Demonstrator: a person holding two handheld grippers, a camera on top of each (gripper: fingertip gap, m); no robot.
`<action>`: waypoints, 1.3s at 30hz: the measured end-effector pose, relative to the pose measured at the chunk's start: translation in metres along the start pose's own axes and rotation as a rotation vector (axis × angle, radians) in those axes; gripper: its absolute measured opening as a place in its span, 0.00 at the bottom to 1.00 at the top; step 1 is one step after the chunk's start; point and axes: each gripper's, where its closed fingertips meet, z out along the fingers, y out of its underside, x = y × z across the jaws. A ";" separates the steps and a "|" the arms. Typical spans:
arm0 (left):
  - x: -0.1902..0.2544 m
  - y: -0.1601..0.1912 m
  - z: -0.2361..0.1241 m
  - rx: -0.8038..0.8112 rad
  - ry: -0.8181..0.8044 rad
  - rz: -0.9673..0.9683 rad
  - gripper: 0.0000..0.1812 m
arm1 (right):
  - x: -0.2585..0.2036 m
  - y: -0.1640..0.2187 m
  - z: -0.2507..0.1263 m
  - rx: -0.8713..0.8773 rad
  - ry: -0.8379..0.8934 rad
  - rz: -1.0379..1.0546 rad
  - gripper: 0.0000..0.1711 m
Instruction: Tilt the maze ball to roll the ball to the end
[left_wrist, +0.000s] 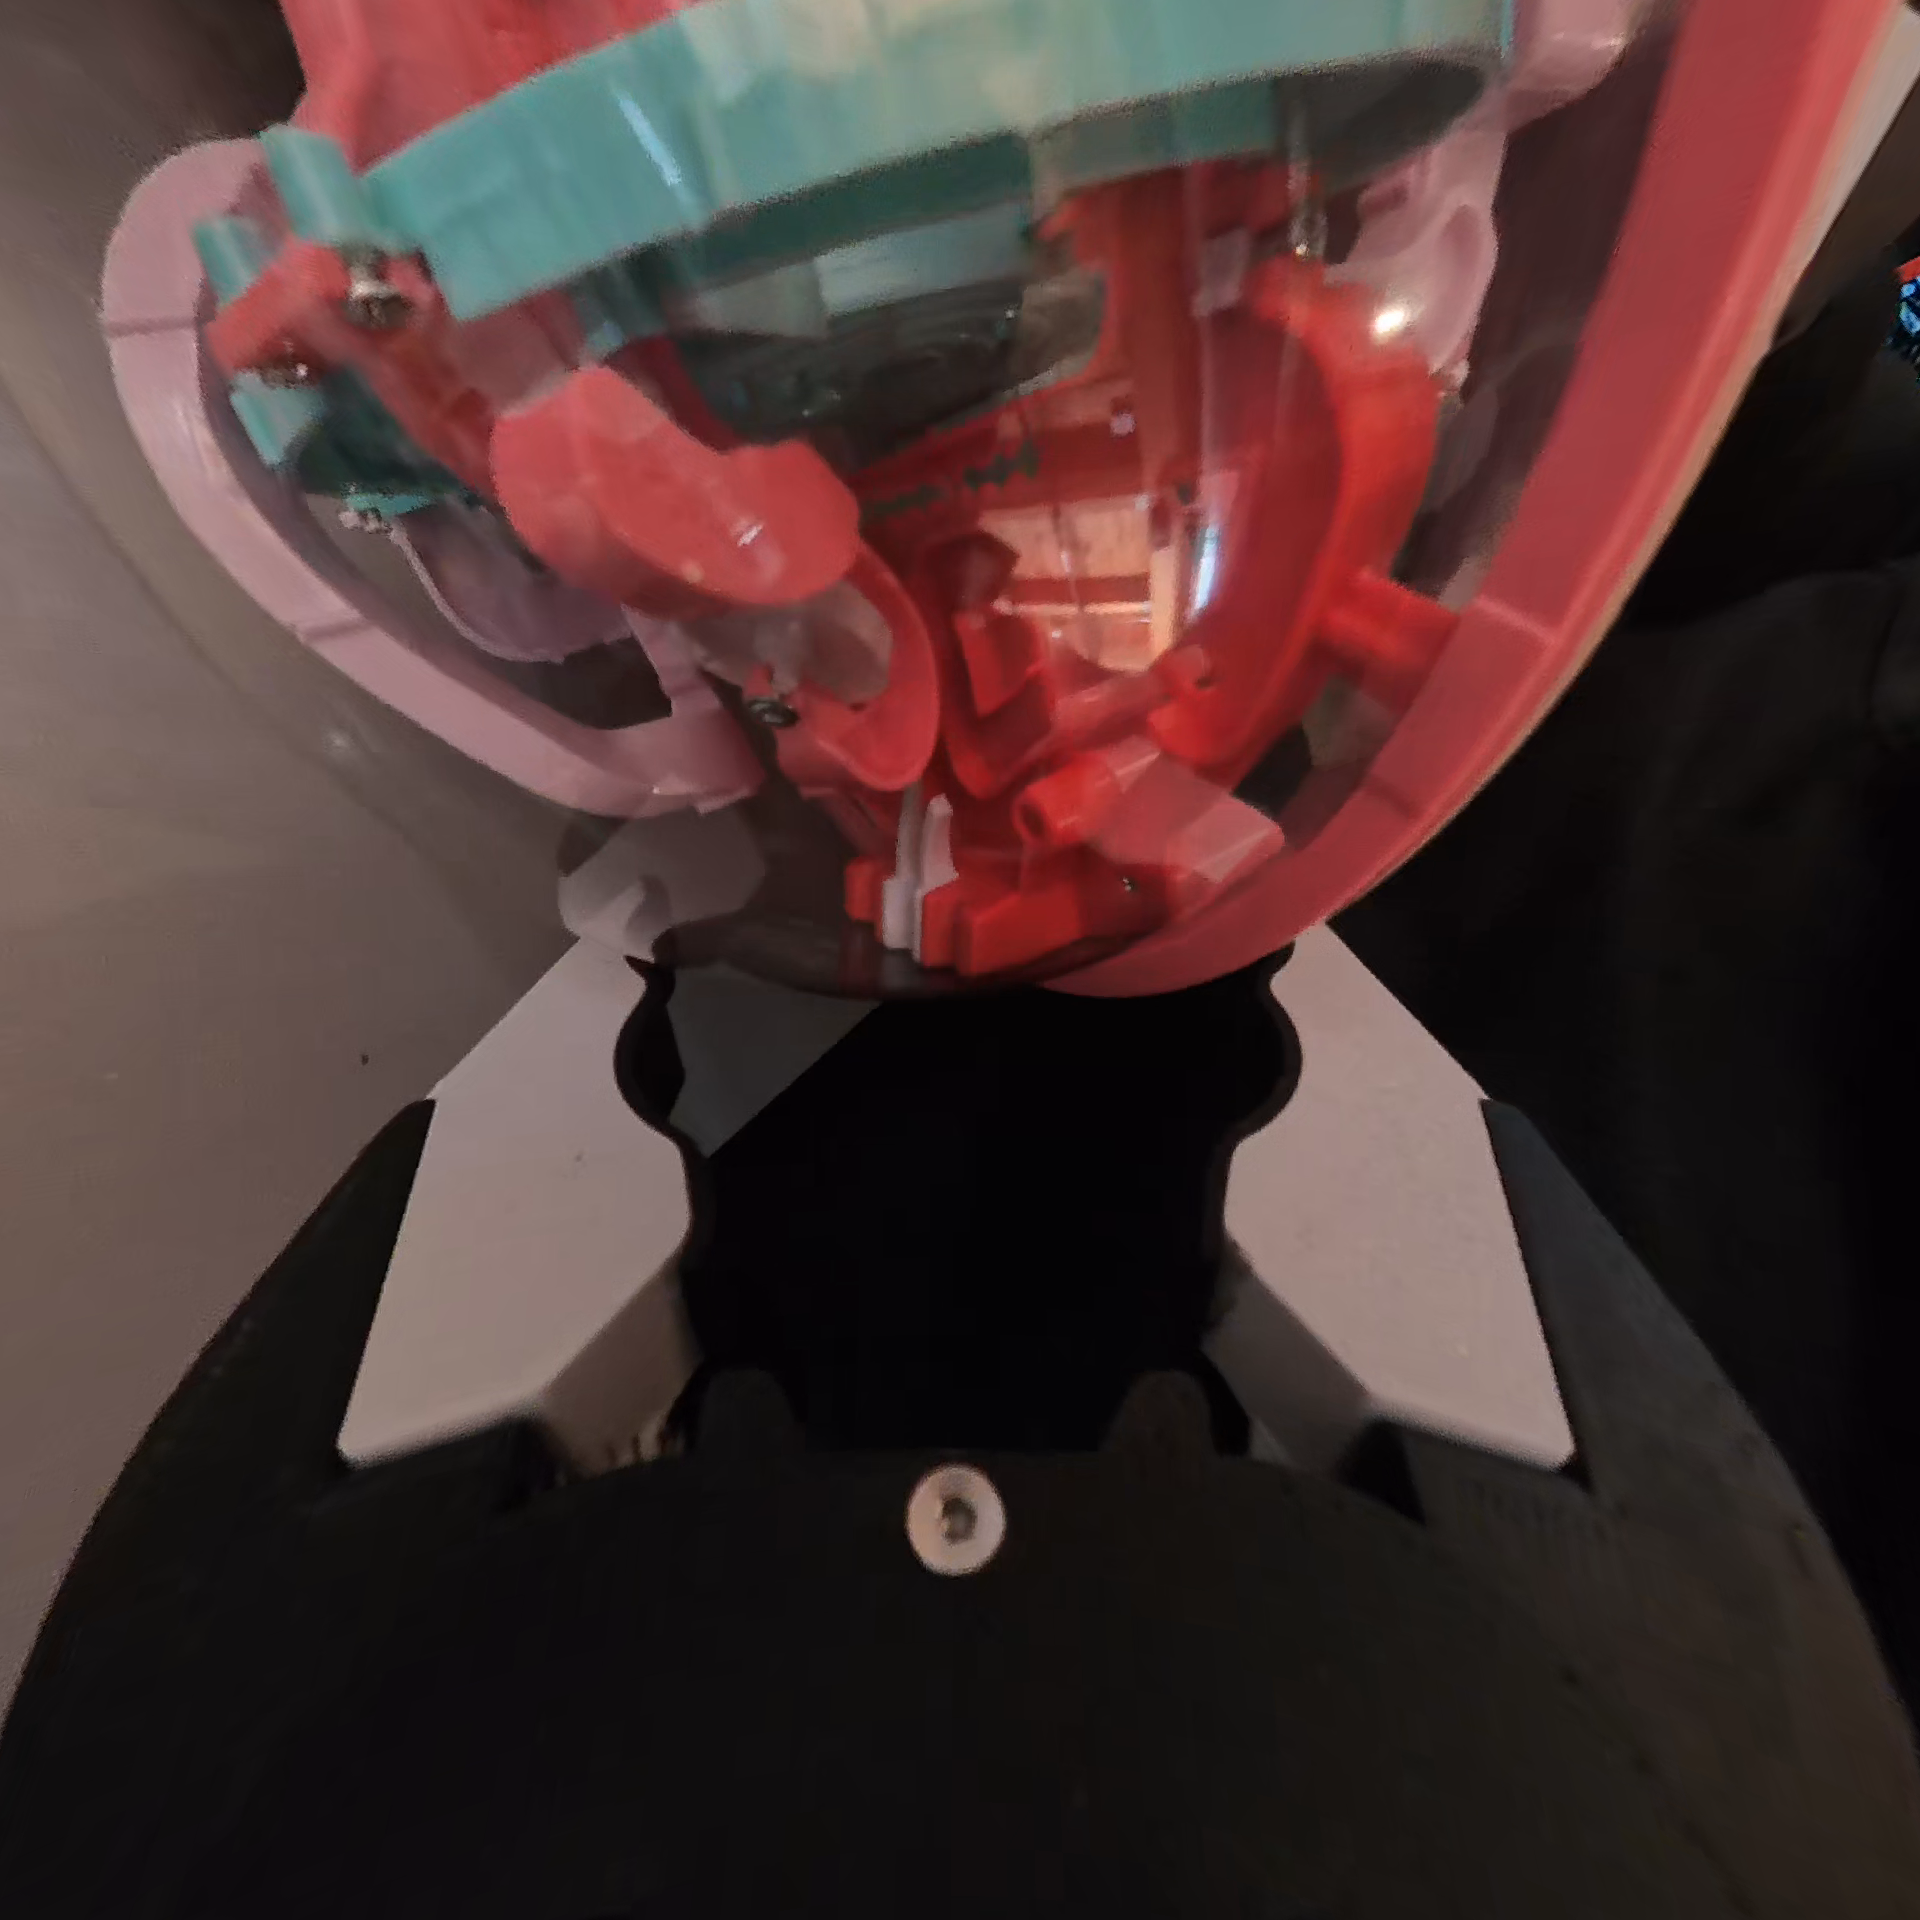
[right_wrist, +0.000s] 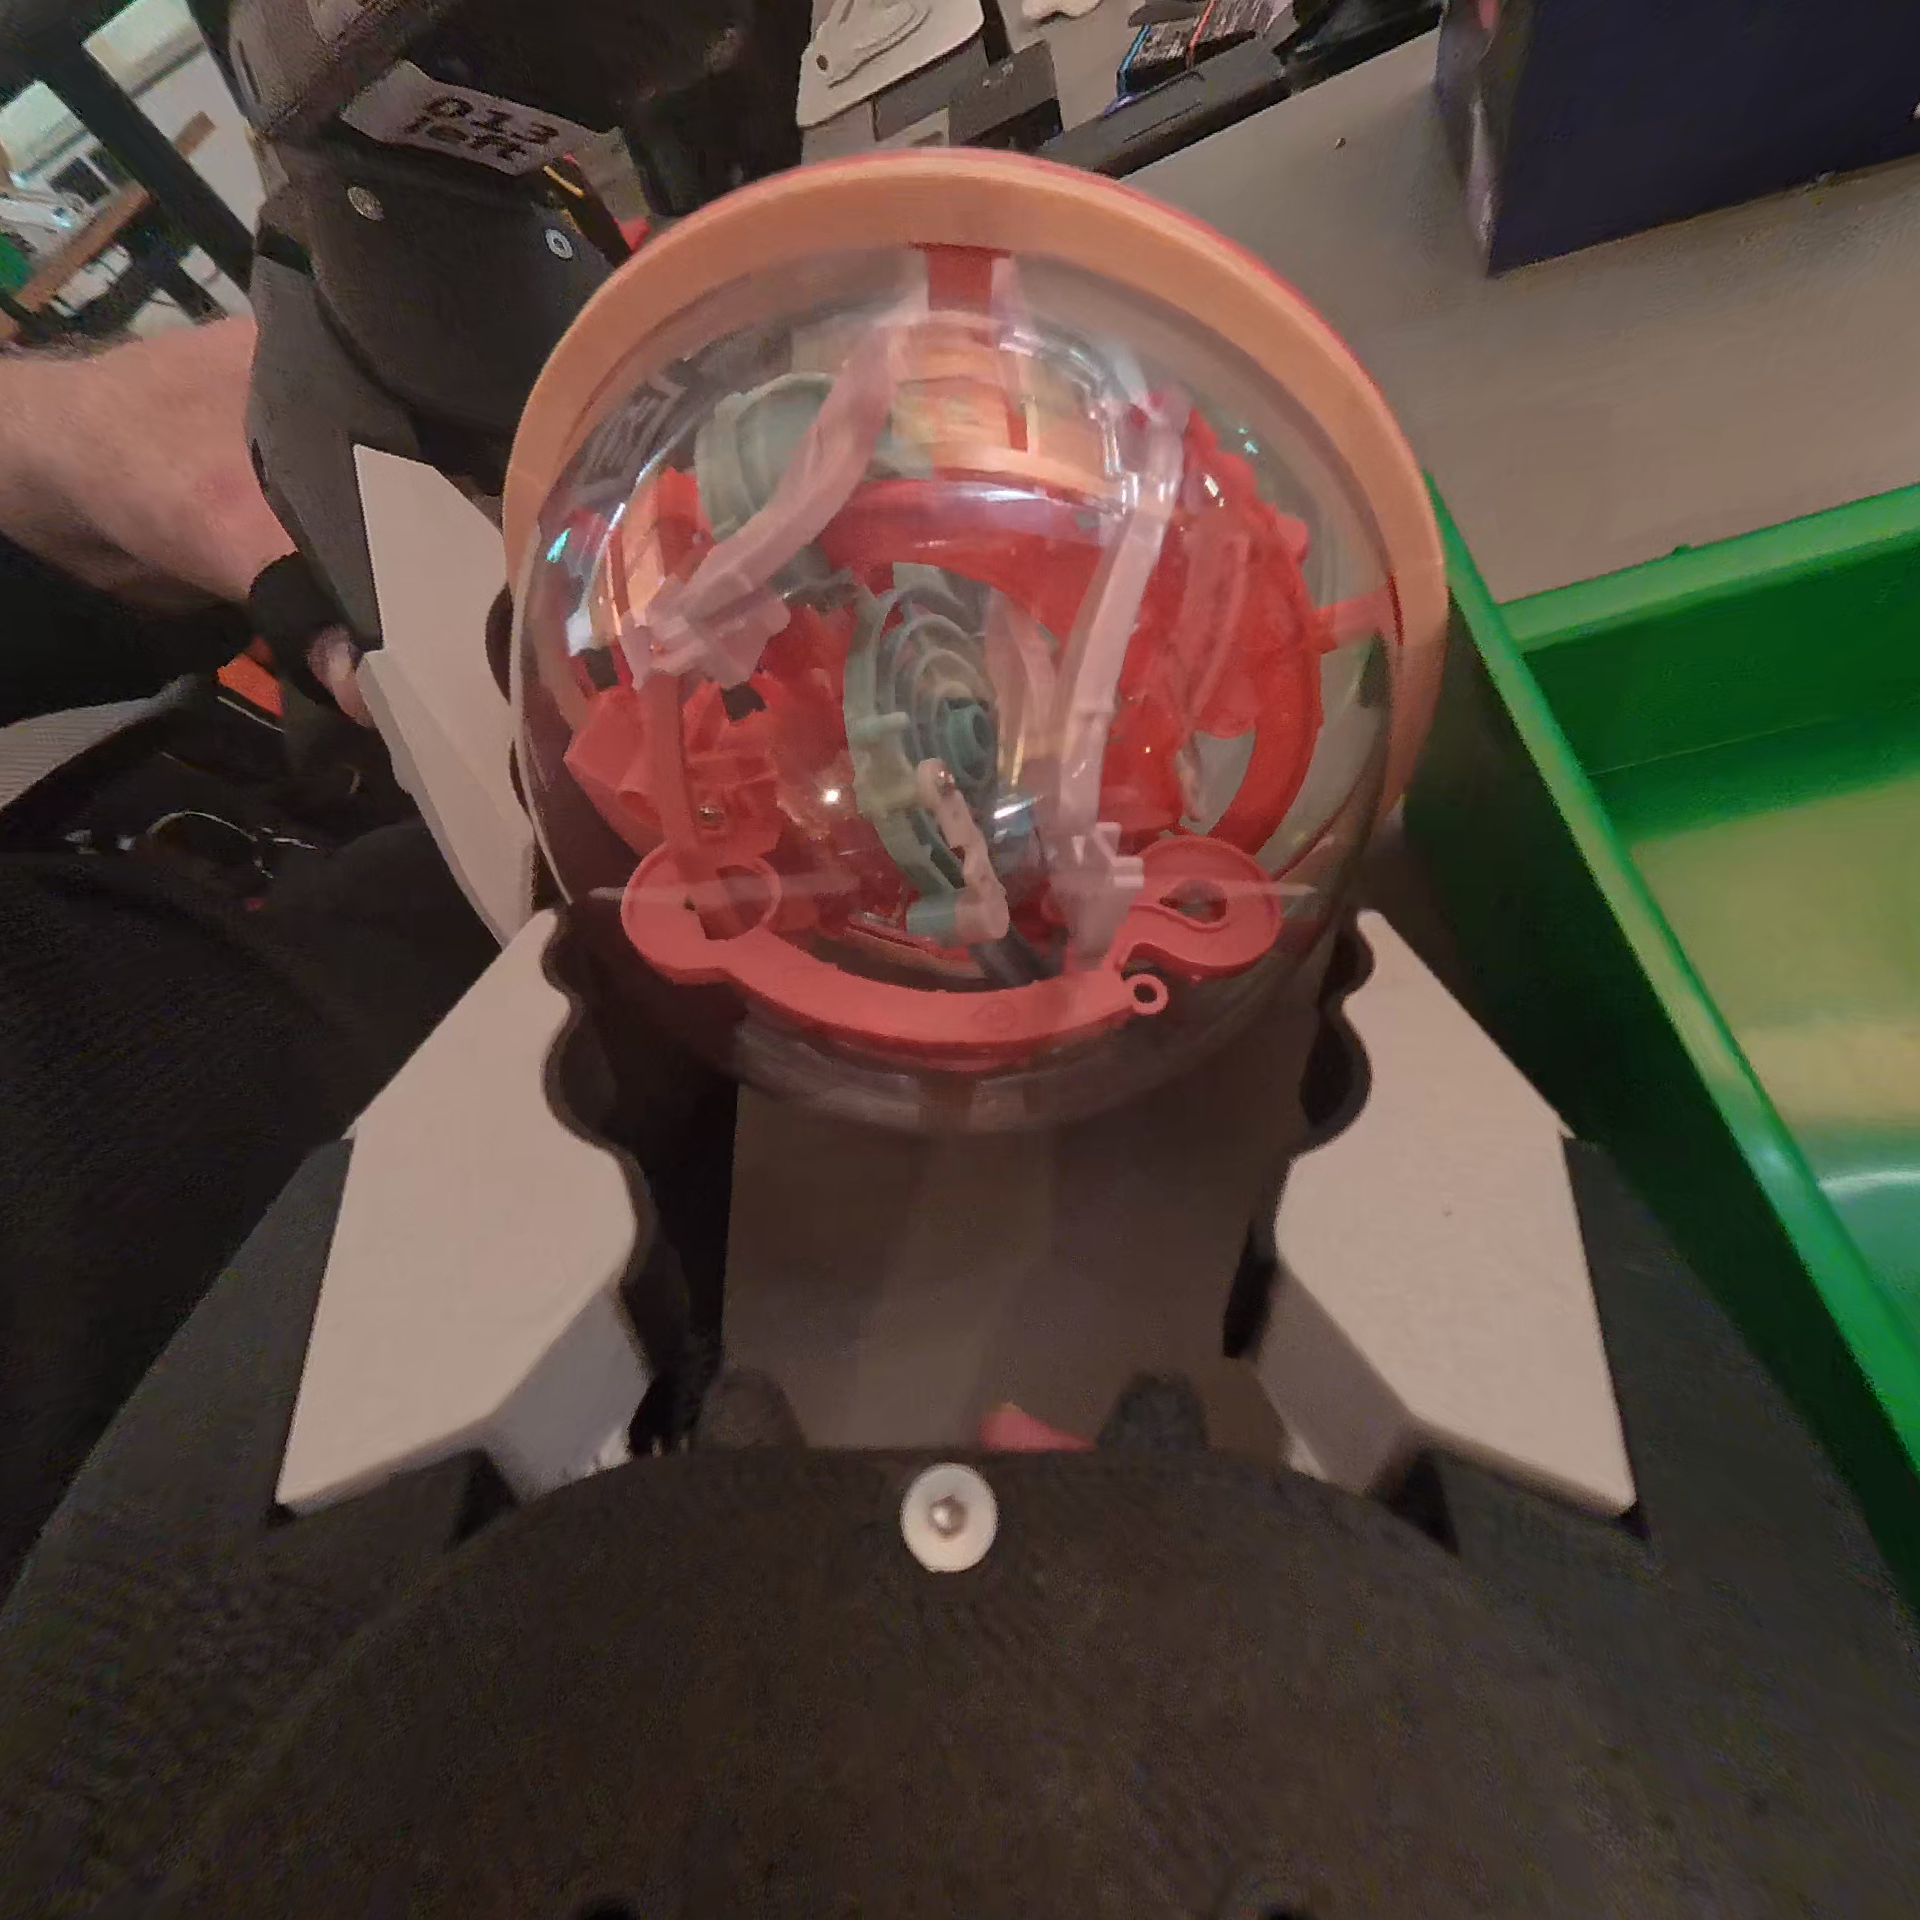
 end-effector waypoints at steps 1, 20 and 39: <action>0.001 0.000 0.000 0.001 0.006 -0.004 0.59 | 0.001 -0.001 -0.001 -0.001 0.011 -0.013 0.80; -0.013 0.000 0.007 -0.074 -0.058 0.012 0.60 | -0.004 -0.035 0.000 0.042 0.011 -0.299 0.77; -0.017 0.003 0.012 -0.021 -0.100 0.034 0.55 | -0.002 -0.038 0.004 0.074 -0.054 -0.191 0.77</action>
